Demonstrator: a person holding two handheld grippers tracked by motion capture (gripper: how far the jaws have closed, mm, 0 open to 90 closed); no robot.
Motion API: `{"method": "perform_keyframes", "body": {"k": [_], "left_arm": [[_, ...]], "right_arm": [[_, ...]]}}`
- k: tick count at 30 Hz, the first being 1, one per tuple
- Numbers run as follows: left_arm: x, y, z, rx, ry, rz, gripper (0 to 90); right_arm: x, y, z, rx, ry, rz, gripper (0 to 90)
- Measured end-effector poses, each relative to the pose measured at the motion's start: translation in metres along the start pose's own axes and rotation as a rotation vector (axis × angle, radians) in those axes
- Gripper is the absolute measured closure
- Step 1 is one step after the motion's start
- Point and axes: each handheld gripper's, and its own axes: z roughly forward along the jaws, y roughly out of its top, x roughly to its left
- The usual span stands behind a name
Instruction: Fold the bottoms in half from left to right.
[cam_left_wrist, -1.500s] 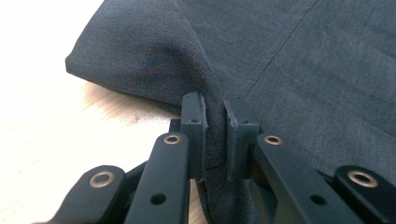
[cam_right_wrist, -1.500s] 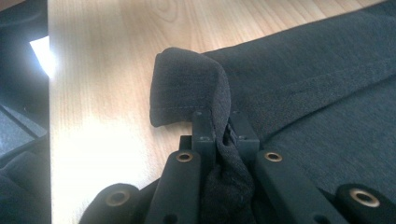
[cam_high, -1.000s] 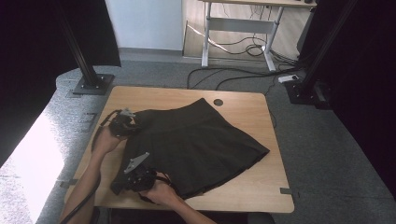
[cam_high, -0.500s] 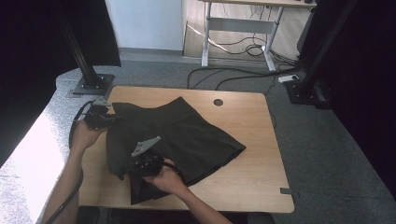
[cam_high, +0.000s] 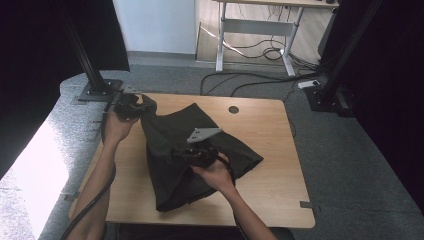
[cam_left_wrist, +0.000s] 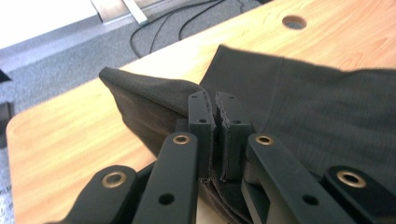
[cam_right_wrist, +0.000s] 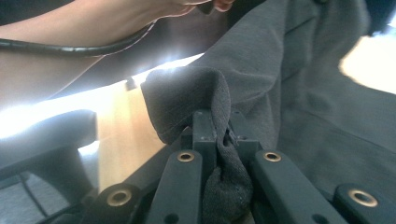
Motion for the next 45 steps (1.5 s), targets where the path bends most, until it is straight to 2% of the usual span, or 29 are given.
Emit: {"method": "perform_keyframes", "body": {"k": [5, 13, 19, 24, 29, 33, 35, 37, 38, 40, 41, 42, 45], "left_arm": [[-0.013, 0.017, 0.016, -0.030, 0.001, 0.011, 86.0], [-0.036, 0.053, 0.046, -0.057, -0.010, 0.051, 86.1], [-0.061, 0.084, 0.073, -0.069, -0.018, 0.101, 86.2], [-0.083, 0.100, 0.103, -0.073, -0.026, 0.127, 86.2], [-0.106, 0.107, 0.139, -0.072, -0.032, 0.151, 86.2], [-0.122, 0.105, 0.169, -0.043, -0.023, 0.192, 86.1], [-0.127, 0.102, 0.184, -0.027, -0.034, 0.184, 85.8], [-0.132, 0.098, 0.199, -0.011, -0.036, 0.179, 84.0], [-0.134, 0.095, 0.206, 0.000, -0.038, 0.174, 81.0], [-0.137, 0.092, 0.213, 0.001, -0.038, 0.167, 72.8], [-0.138, 0.092, 0.214, -0.004, -0.049, 0.151, 70.0], [-0.139, 0.091, 0.214, -0.011, -0.049, 0.150, 67.1], [-0.141, 0.093, 0.212, -0.013, -0.040, 0.172, 55.8]], "right_arm": [[-0.016, -0.005, -0.026, -0.015, -0.072, 0.015, 84.5], [-0.033, -0.015, -0.055, -0.029, -0.152, 0.033, 84.4], [-0.048, -0.025, -0.075, -0.022, -0.224, 0.046, 84.4], [-0.067, -0.042, -0.091, -0.019, -0.282, 0.095, 84.4], [-0.087, -0.065, -0.102, -0.007, -0.338, 0.149, 84.3], [-0.101, -0.085, -0.107, 0.017, -0.374, 0.180, 84.0], [-0.108, -0.095, -0.108, 0.033, -0.398, 0.197, 82.7], [-0.114, -0.105, -0.111, 0.039, -0.428, 0.220, 77.4], [-0.117, -0.110, -0.113, 0.048, -0.449, 0.234, 69.9], [-0.122, -0.119, -0.117, 0.091, -0.511, 0.261, 61.4], [-0.123, -0.124, -0.121, 0.099, -0.540, 0.266, 59.6], [-0.125, -0.128, -0.125, 0.102, -0.547, 0.278, 59.1], [-0.129, -0.138, -0.136, 0.100, -0.568, 0.303, 57.6]]}}
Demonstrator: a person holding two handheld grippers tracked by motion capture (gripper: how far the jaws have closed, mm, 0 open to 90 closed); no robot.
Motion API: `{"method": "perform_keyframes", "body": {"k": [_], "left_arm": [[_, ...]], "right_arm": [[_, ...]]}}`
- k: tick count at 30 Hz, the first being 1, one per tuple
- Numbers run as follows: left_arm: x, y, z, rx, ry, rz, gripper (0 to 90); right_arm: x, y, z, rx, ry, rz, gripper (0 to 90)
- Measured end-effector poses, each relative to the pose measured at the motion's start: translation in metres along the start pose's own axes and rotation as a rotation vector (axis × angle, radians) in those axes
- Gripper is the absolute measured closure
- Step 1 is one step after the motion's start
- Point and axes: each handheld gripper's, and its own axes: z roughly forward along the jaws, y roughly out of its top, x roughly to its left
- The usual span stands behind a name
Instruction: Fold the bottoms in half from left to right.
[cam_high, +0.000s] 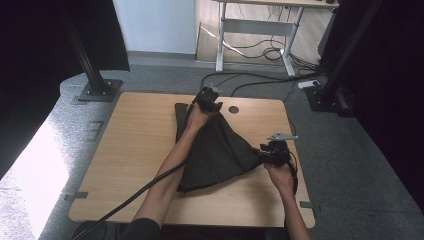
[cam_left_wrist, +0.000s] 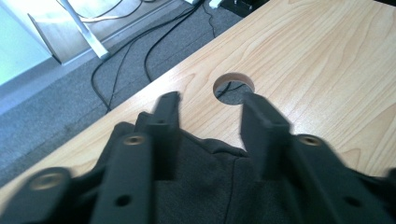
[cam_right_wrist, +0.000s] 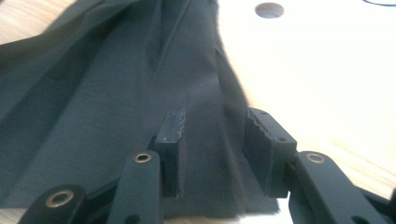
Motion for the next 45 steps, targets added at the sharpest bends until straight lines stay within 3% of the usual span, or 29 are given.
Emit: {"method": "perform_keyframes", "body": {"k": [4, 9, 14, 19, 25, 28, 30, 32, 33, 35, 40, 45], "left_arm": [[-0.001, 0.006, -0.015, -0.017, -0.012, 0.017, 47.9], [-0.002, 0.002, -0.036, -0.039, -0.025, 0.044, 32.9], [-0.002, -0.013, -0.063, -0.048, -0.068, 0.015, 14.6], [-0.011, -0.042, -0.092, -0.020, -0.129, -0.024, 6.3], [-0.028, -0.087, -0.125, 0.003, -0.138, -0.011, 2.4], [-0.029, -0.106, -0.139, 0.007, -0.130, -0.006, 2.4], [-0.028, -0.117, -0.148, 0.007, -0.125, -0.009, 2.2], [-0.026, -0.127, -0.158, 0.002, -0.127, -0.018, 2.2], [-0.024, -0.131, -0.163, -0.002, -0.121, -0.021, 2.2], [-0.020, -0.141, -0.174, -0.015, -0.116, -0.041, 2.5], [-0.009, -0.166, -0.199, -0.027, -0.082, -0.074, 3.0], [0.002, -0.196, -0.220, -0.009, -0.038, -0.099, 3.5]], "right_arm": [[-0.003, -0.004, -0.003, 0.006, 0.004, -0.003, 53.1], [0.005, -0.005, -0.001, 0.009, 0.010, -0.030, 45.7], [0.012, -0.004, 0.001, 0.015, 0.029, -0.062, 43.4], [0.022, -0.002, 0.003, 0.015, 0.055, -0.093, 43.3], [0.035, -0.006, 0.019, 0.052, 0.094, -0.136, 42.3], [0.041, -0.012, 0.033, 0.091, 0.067, -0.182, 42.8], [0.044, -0.016, 0.041, 0.114, 0.040, -0.212, 49.5], [0.044, -0.019, 0.047, 0.147, 0.003, -0.236, 63.1], [0.044, -0.021, 0.049, 0.159, -0.017, -0.240, 71.9], [0.040, -0.021, 0.051, 0.175, -0.009, -0.215, 85.7], [0.026, -0.008, 0.036, 0.142, -0.049, -0.153, 87.6], [-0.004, 0.007, 0.018, 0.104, -0.116, -0.082, 87.3]]}}
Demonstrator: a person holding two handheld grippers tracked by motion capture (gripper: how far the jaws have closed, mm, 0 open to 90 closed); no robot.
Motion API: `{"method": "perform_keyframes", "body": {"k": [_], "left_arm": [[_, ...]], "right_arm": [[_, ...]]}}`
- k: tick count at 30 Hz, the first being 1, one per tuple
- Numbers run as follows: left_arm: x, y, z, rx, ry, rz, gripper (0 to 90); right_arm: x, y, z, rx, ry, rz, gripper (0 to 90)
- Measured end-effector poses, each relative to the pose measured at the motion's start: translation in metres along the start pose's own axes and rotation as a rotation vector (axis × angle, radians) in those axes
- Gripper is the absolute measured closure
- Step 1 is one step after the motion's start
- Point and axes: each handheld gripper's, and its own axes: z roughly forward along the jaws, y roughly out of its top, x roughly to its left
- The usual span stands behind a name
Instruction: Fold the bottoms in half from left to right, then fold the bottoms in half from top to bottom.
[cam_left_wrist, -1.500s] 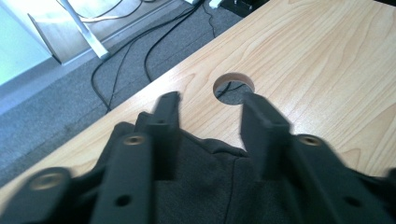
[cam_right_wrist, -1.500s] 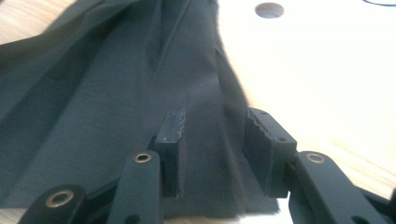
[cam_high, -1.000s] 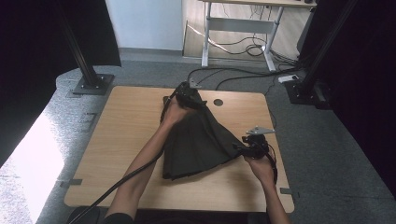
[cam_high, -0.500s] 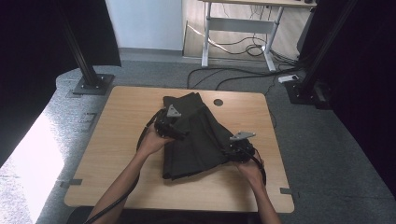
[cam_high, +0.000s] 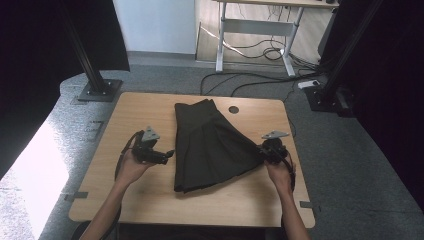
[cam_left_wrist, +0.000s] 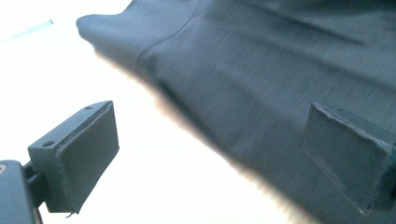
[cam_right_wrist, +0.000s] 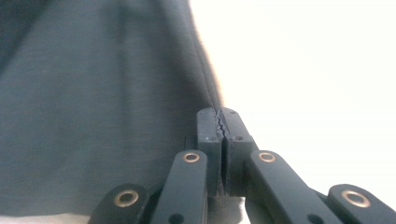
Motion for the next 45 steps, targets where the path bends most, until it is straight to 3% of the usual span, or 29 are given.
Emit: {"method": "perform_keyframes", "body": {"k": [2, 4, 7, 12, 15, 17, 20, 25, 27, 45], "left_arm": [[0.005, -0.013, -0.007, 0.007, 0.011, -0.013, 3.7], [0.010, -0.026, -0.013, 0.018, 0.038, -0.026, 3.7], [0.018, -0.049, -0.019, 0.040, 0.063, -0.056, 4.3], [0.029, -0.089, -0.019, 0.101, 0.089, -0.122, 4.2], [0.029, -0.100, -0.017, 0.158, 0.120, -0.106, 2.0], [0.029, -0.105, -0.017, 0.174, 0.118, -0.115, 1.3], [0.027, -0.112, -0.013, 0.192, 0.113, -0.120, 0.0], [0.027, -0.115, -0.012, 0.171, 0.099, -0.147, 0.0], [0.029, -0.116, -0.012, 0.176, 0.079, -0.175, 0.0], [0.029, -0.116, -0.011, 0.179, 0.086, -0.188, 0.0]], "right_arm": [[-0.013, -0.001, -0.001, 0.005, -0.019, 0.026, 82.1], [-0.024, -0.004, -0.002, -0.002, -0.091, 0.052, 68.8], [-0.037, -0.016, -0.005, -0.008, -0.120, 0.115, 55.1], [-0.033, -0.042, -0.011, 0.003, -0.076, 0.131, 37.3], [-0.022, -0.058, -0.013, -0.002, -0.029, 0.133, 29.8], [-0.015, -0.068, -0.014, -0.006, -0.014, 0.134, 25.2], [-0.007, -0.082, -0.012, -0.009, 0.005, 0.128, 21.0], [-0.004, -0.099, -0.004, 0.007, 0.015, 0.133, 17.6], [-0.002, -0.106, -0.001, -0.023, -0.002, 0.123, 13.0], [0.001, -0.109, -0.002, -0.029, -0.011, 0.128, 13.2]]}}
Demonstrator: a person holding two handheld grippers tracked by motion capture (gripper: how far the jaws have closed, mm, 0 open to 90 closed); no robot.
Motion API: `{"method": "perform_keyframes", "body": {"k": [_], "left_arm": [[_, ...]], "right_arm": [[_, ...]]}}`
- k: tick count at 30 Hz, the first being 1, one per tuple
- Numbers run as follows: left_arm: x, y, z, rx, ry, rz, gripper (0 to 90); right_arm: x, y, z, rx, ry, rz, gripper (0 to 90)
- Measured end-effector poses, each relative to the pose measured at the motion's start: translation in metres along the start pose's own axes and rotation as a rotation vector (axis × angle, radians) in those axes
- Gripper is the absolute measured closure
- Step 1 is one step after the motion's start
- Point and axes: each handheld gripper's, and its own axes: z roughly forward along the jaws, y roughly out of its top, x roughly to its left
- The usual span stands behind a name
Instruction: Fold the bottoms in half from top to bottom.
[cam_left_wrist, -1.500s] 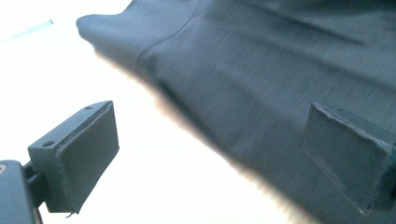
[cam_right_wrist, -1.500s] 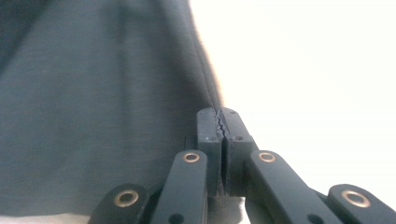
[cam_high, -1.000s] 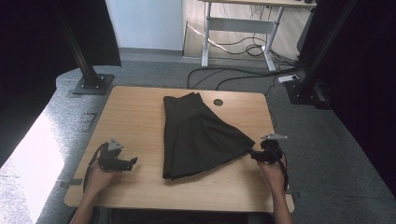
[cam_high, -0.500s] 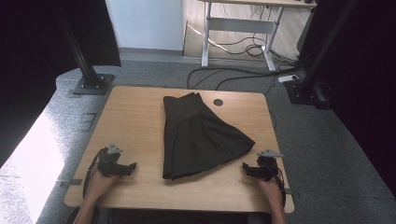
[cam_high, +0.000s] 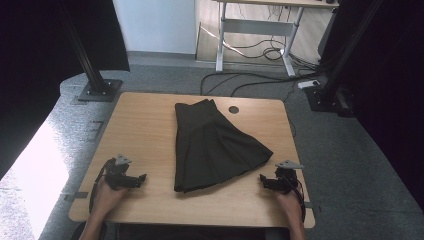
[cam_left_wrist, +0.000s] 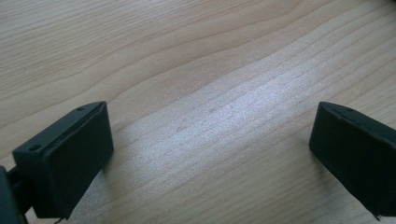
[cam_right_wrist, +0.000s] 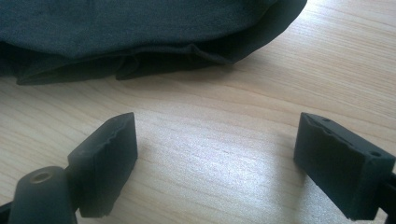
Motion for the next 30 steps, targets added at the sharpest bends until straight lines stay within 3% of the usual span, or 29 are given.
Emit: {"method": "perform_keyframes", "body": {"k": [5, 7, 12, 16, 23, 26, 30], "left_arm": [[0.000, 0.000, 0.000, -0.001, 0.002, -0.003, 0.0], [-0.001, 0.000, 0.000, -0.001, 0.006, -0.006, 0.0], [-0.001, 0.000, 0.000, -0.001, 0.007, -0.008, 0.0], [-0.001, 0.000, 0.000, -0.001, 0.007, -0.008, 0.0], [-0.001, 0.000, 0.000, 0.000, 0.007, -0.007, 0.0], [-0.001, 0.000, 0.000, -0.001, 0.007, -0.007, 0.0], [-0.001, 0.000, 0.000, -0.001, 0.007, -0.007, 0.0]], "right_arm": [[-0.002, 0.005, -0.005, 0.006, 0.057, 0.025, 14.7], [0.003, 0.013, -0.010, -0.003, 0.070, 0.005, 15.1], [0.014, 0.042, -0.014, -0.027, 0.107, -0.032, 14.6], [0.021, 0.073, -0.009, -0.029, 0.105, -0.075, 13.9], [0.021, 0.116, 0.019, 0.009, 0.058, -0.115, 14.3], [0.014, 0.121, 0.039, 0.037, 0.033, -0.106, 14.3], [0.006, 0.116, 0.064, 0.100, 0.040, -0.085, 15.0]]}}
